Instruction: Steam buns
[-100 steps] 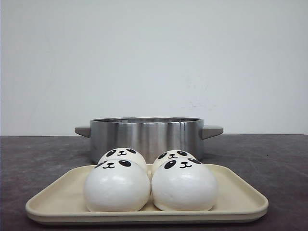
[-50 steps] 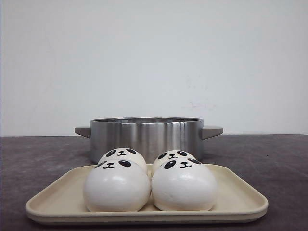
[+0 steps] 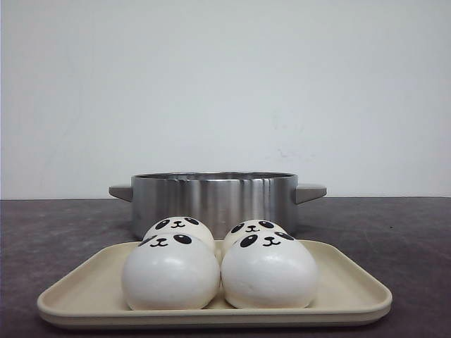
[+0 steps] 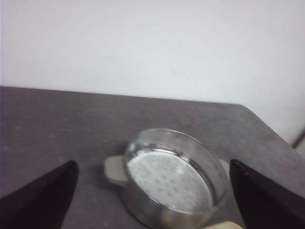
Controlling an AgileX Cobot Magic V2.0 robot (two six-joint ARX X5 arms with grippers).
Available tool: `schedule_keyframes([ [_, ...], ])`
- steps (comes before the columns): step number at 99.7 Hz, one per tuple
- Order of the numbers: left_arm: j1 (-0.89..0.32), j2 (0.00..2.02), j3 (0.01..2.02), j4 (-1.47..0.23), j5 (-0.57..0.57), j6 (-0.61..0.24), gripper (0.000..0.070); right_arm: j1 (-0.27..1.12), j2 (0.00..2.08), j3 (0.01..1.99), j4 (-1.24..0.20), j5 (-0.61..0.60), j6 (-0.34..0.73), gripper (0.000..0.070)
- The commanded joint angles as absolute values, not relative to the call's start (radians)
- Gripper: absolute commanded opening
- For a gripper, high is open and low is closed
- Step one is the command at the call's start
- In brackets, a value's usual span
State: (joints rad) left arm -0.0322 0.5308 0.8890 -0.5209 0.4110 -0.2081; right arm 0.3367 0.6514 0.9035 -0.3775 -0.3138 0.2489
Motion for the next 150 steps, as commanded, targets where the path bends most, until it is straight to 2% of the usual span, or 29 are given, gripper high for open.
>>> schedule_keyframes([
  [1,-0.060,0.533,0.900,-0.521,0.414,-0.197,0.0627,0.387,0.702,0.936,-0.367,-0.298,0.286,0.0666],
  [13,-0.121,0.535,0.900,-0.537,0.393,-0.194,0.0627,0.524,0.834,1.001,-0.456,-0.175,0.306,0.0664],
  [28,-0.178,0.535,0.900,-0.540,0.364,-0.194,0.0627,0.680,1.048,1.132,-0.686,-0.026,0.335,0.0663],
  [40,-0.215,0.535,0.900,-0.541,0.358,-0.192,0.0627,0.737,1.213,1.222,-0.835,-0.043,0.440,0.0663],
  [48,-0.239,0.535,0.900,-0.549,0.358,-0.192,0.0627,0.763,1.302,1.252,-0.877,-0.083,0.469,0.0663],
  [59,-0.270,0.535,0.900,-0.570,0.358,-0.192,0.0627,0.792,1.403,1.258,-0.871,-0.075,0.499,0.0647],
  [71,-0.294,0.535,0.900,-0.590,0.358,-0.192,0.0627,0.796,1.516,1.258,-0.854,-0.071,0.499,0.0541],
  [98,-0.319,0.535,0.900,-0.615,0.355,-0.192,0.0627,0.775,1.740,1.258,-0.778,-0.071,0.498,0.0540],
  [122,-0.322,0.535,0.900,-0.616,0.355,-0.191,0.0627,0.746,1.840,1.258,-0.767,-0.071,0.498,0.0528],
  [143,-0.322,0.535,0.900,-0.641,0.335,-0.191,0.0626,0.736,1.844,1.258,-0.718,-0.071,0.498,0.0385],
  [146,-0.322,0.535,0.900,-0.647,0.330,-0.191,0.0626,0.735,1.844,1.258,-0.717,-0.071,0.498,0.0323],
  [150,-0.322,0.535,0.900,-0.654,0.329,-0.191,0.0626,0.735,1.844,1.258,-0.718,-0.075,0.496,0.0176],
])
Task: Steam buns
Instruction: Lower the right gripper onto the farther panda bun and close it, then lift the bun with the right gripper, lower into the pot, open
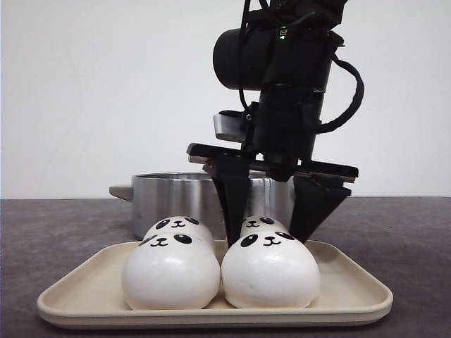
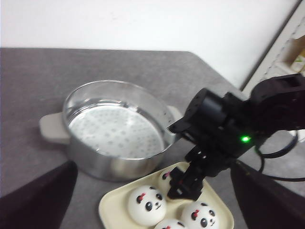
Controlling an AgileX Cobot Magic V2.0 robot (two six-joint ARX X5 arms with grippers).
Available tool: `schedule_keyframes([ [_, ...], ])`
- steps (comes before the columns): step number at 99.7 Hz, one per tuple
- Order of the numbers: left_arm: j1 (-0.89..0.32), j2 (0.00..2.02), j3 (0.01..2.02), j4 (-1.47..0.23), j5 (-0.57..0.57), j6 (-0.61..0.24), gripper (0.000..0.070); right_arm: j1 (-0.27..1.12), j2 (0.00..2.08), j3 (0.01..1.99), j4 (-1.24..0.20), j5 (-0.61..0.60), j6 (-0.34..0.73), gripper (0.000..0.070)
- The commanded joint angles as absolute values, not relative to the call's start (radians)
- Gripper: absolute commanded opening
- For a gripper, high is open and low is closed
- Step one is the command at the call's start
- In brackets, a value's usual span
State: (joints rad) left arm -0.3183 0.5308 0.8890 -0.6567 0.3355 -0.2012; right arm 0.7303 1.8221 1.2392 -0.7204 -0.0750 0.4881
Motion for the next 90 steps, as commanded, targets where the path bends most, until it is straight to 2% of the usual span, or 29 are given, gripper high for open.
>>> schedule_keyframes([
  [1,-0.322,0.535,0.900,-0.656,0.329,-0.191,0.0626,0.735,1.844,1.258,-0.719,-0.076,0.494,0.0132],
  [4,-0.322,0.535,0.900,-0.661,0.329,-0.191,0.0626,0.735,1.844,1.258,-0.719,-0.075,0.483,0.0000],
  [23,-0.322,0.535,0.900,-0.683,0.329,-0.165,0.0626,0.759,1.794,1.258,-0.725,-0.040,0.447,0.0011],
  [44,-0.322,0.535,0.900,-0.676,0.287,-0.165,0.0626,0.839,1.565,1.267,-0.767,-0.091,0.368,0.0011],
  [57,-0.322,0.536,0.900,-0.656,0.269,-0.165,0.0626,0.854,1.439,1.322,-0.789,-0.069,0.327,0.0009],
  [73,-0.322,0.538,0.900,-0.635,0.258,-0.166,0.0626,0.791,1.414,1.490,-0.784,0.027,0.271,0.0008],
  [90,-0.322,0.548,0.900,-0.620,0.258,-0.166,0.0626,0.687,1.528,1.671,-0.741,0.027,0.212,0.0008],
])
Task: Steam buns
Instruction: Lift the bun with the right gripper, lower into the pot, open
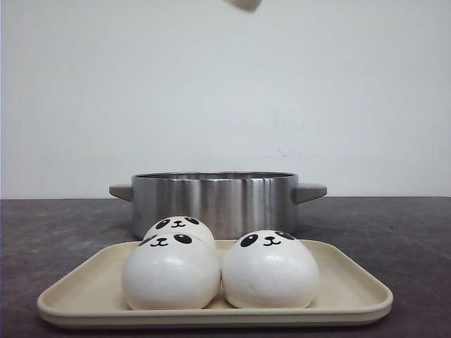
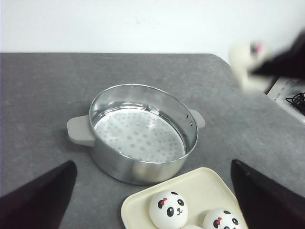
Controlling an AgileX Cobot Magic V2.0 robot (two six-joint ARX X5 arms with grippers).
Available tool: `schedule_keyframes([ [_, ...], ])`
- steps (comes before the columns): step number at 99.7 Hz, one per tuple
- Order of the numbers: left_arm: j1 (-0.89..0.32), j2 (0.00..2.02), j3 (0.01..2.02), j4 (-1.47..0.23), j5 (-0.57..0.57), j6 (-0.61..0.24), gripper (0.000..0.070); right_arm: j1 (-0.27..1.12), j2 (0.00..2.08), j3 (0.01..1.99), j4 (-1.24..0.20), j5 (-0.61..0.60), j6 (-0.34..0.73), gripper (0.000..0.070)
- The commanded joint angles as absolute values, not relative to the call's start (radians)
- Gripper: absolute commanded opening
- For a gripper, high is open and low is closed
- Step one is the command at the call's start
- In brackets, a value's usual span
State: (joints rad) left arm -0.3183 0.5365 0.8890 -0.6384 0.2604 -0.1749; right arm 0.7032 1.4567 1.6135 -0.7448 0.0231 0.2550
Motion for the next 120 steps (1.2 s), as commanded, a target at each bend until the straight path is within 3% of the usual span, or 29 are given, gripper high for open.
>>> schedule_keyframes([
  [1,-0.322,0.548,0.900,-0.619,0.258,-0.166,0.0626,0.681,1.538,1.681,-0.741,0.027,0.208,0.0008],
  [21,-0.322,0.556,0.900,-0.609,0.258,-0.166,0.0626,0.603,1.756,1.807,-0.741,0.018,0.170,0.0008],
  [51,-0.322,0.557,0.900,-0.614,0.258,-0.166,0.0626,0.564,2.043,1.816,-0.642,0.034,0.144,0.0008],
  [71,-0.322,0.557,0.900,-0.622,0.258,-0.166,0.0626,0.558,2.135,1.816,-0.556,0.100,0.135,0.0008],
  [89,-0.322,0.557,0.900,-0.675,0.258,-0.166,0.0627,0.552,2.168,1.816,-0.586,0.102,0.138,0.0020],
  [94,-0.322,0.557,0.900,-0.688,0.258,-0.166,0.0626,0.552,2.171,1.816,-0.597,0.101,0.138,0.0073],
  [111,-0.322,0.557,0.900,-0.693,0.258,-0.166,0.0627,0.552,2.171,1.816,-0.634,0.096,0.138,0.0453],
  [115,-0.322,0.557,0.900,-0.692,0.258,-0.166,0.0627,0.550,2.171,1.816,-0.648,0.097,0.138,0.0496],
  [120,-0.322,0.557,0.900,-0.691,0.258,-0.166,0.0627,0.547,2.171,1.816,-0.665,0.098,0.139,0.0503],
])
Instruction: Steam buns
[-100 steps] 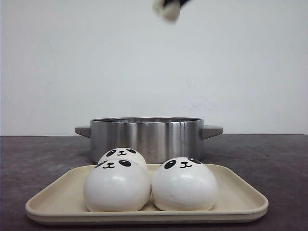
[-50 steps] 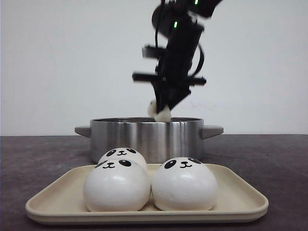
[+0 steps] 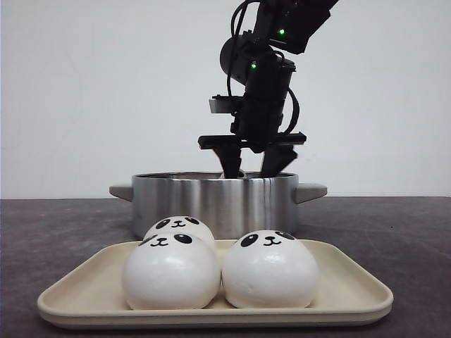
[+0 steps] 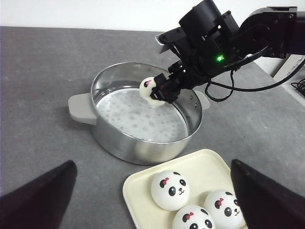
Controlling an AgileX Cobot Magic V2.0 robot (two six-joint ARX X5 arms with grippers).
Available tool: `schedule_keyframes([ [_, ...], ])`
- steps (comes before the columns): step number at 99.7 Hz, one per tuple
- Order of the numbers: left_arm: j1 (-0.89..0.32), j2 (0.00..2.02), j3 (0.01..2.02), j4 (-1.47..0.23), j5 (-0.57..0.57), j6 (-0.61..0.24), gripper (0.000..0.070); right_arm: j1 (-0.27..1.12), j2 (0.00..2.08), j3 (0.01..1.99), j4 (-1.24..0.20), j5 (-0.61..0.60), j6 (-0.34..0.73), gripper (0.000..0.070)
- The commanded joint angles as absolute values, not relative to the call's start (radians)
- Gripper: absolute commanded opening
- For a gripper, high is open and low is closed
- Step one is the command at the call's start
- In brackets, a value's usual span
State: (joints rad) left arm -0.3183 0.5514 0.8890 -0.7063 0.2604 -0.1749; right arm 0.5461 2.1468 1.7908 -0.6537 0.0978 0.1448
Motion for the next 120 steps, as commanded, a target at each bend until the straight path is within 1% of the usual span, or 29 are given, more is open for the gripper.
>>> schedule_keyframes([
  [1,-0.322,0.557,0.900,-0.691,0.258,-0.166,0.0627,0.547,2.171,1.816,-0.667,0.099,0.139,0.0503],
  [23,-0.322,0.557,0.900,-0.691,0.259,-0.178,0.0627,0.539,2.171,1.837,-0.712,0.101,0.153,0.0509],
  [27,-0.322,0.557,0.900,-0.691,0.259,-0.181,0.0627,0.536,2.171,1.851,-0.728,0.101,0.157,0.0526],
  [33,-0.322,0.557,0.900,-0.692,0.258,-0.191,0.0627,0.532,2.171,1.874,-0.746,0.099,0.159,0.0576],
  [42,-0.322,0.557,0.900,-0.694,0.258,-0.215,0.0627,0.532,2.170,1.921,-0.779,0.099,0.166,0.0570],
  [43,-0.322,0.557,0.900,-0.695,0.258,-0.220,0.0627,0.532,2.169,1.929,-0.788,0.099,0.167,0.0560],
  [45,-0.322,0.557,0.900,-0.696,0.259,-0.229,0.0627,0.532,2.169,1.946,-0.805,0.099,0.170,0.0517],
  [47,-0.322,0.558,0.900,-0.697,0.259,-0.240,0.0627,0.532,2.168,1.965,-0.824,0.098,0.169,0.0440],
  [50,-0.322,0.559,0.900,-0.698,0.259,-0.257,0.0627,0.532,2.165,1.995,-0.859,0.098,0.168,0.0274],
  [54,-0.322,0.565,0.900,-0.700,0.263,-0.274,0.0627,0.532,2.157,2.033,-0.907,0.099,0.167,0.0018],
  [55,-0.322,0.567,0.900,-0.701,0.265,-0.279,0.0627,0.532,2.155,2.041,-0.917,0.098,0.167,0.0000],
  [57,-0.322,0.572,0.900,-0.704,0.271,-0.284,0.0627,0.533,2.150,2.058,-0.937,0.098,0.167,0.0000],
  [58,-0.322,0.575,0.900,-0.705,0.275,-0.286,0.0627,0.534,2.147,2.066,-0.945,0.098,0.167,0.0024],
  [59,-0.323,0.579,0.900,-0.706,0.280,-0.287,0.0627,0.536,2.142,2.073,-0.953,0.098,0.166,0.0028],
  [61,-0.323,0.587,0.900,-0.710,0.292,-0.290,0.0627,0.539,2.131,2.085,-0.970,0.099,0.166,0.0016],
  [76,-0.350,0.682,0.900,-0.735,0.343,-0.314,0.0626,0.594,1.996,2.100,-1.010,0.111,0.165,0.0016],
  [90,-0.426,0.809,0.900,-0.724,0.341,-0.339,0.0627,0.686,1.827,2.100,-1.018,0.201,0.163,0.0016],
  [107,-0.531,0.984,0.900,-0.624,0.335,-0.375,0.0627,0.804,1.615,2.100,-1.020,0.316,0.112,0.0016],
  [120,-0.600,1.119,0.902,-0.522,0.299,-0.419,0.0626,0.873,1.470,2.100,-1.059,0.385,0.091,0.0016],
])
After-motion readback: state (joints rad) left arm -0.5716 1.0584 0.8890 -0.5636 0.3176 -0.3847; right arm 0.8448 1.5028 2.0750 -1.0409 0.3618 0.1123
